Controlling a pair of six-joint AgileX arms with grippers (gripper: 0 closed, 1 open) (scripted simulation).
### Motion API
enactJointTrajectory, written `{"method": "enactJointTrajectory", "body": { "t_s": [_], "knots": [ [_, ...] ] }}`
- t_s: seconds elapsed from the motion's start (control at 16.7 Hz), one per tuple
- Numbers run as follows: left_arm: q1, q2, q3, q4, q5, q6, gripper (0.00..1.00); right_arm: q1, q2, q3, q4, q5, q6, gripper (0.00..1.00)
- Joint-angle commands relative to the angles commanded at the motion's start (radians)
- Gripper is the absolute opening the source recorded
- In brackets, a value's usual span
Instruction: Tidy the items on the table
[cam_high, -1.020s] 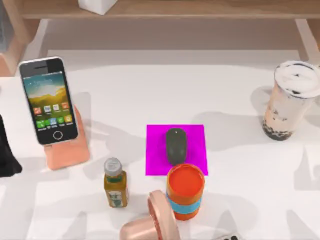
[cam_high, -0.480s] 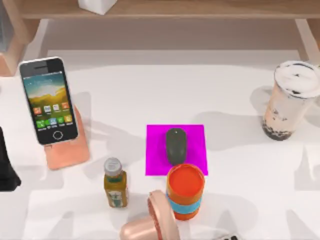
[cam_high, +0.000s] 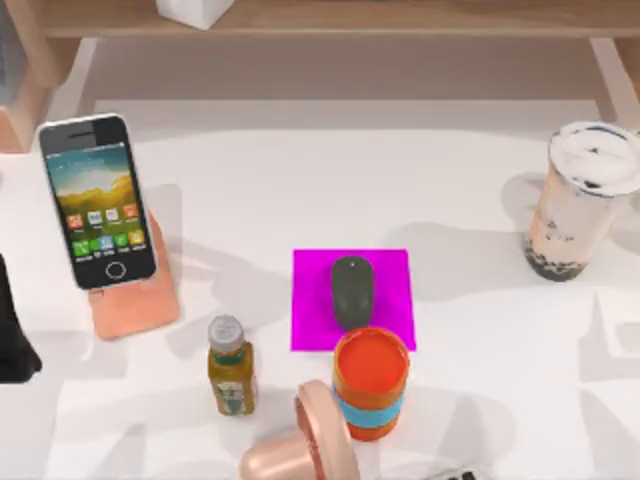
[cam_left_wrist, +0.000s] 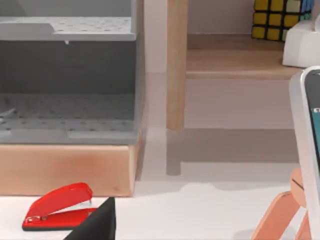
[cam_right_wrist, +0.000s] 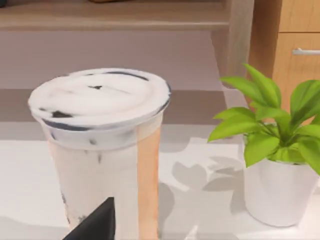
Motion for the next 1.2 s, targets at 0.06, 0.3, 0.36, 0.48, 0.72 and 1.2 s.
{"method": "enactJointTrajectory", "body": {
  "t_s": [0.06,0.3,0.36,0.48,0.72,1.2],
  "knots": [
    [0.0,0.0,0.0,0.0,0.0,0.0,1.0,0.011,0.077,-0.014,0.072,-0.003,0.004,1.0],
    [0.0,0.0,0.0,0.0,0.0,0.0,1.0,0.075,0.421,-0.041,0.383,0.014,0.019,1.0],
    [0.0,0.0,0.0,0.0,0.0,0.0,1.0,0.094,0.516,-0.038,0.464,0.028,0.023,1.0],
    [0.0,0.0,0.0,0.0,0.0,0.0,1.0,0.138,0.712,-0.019,0.623,0.066,0.029,1.0],
    [0.0,0.0,0.0,0.0,0.0,0.0,1.0,0.232,1.101,0.066,0.919,0.183,0.036,1.0],
    [0.0,0.0,0.0,0.0,0.0,0.0,1.0,0.38,1.659,0.317,1.298,0.453,0.033,1.0]
  ]
}}
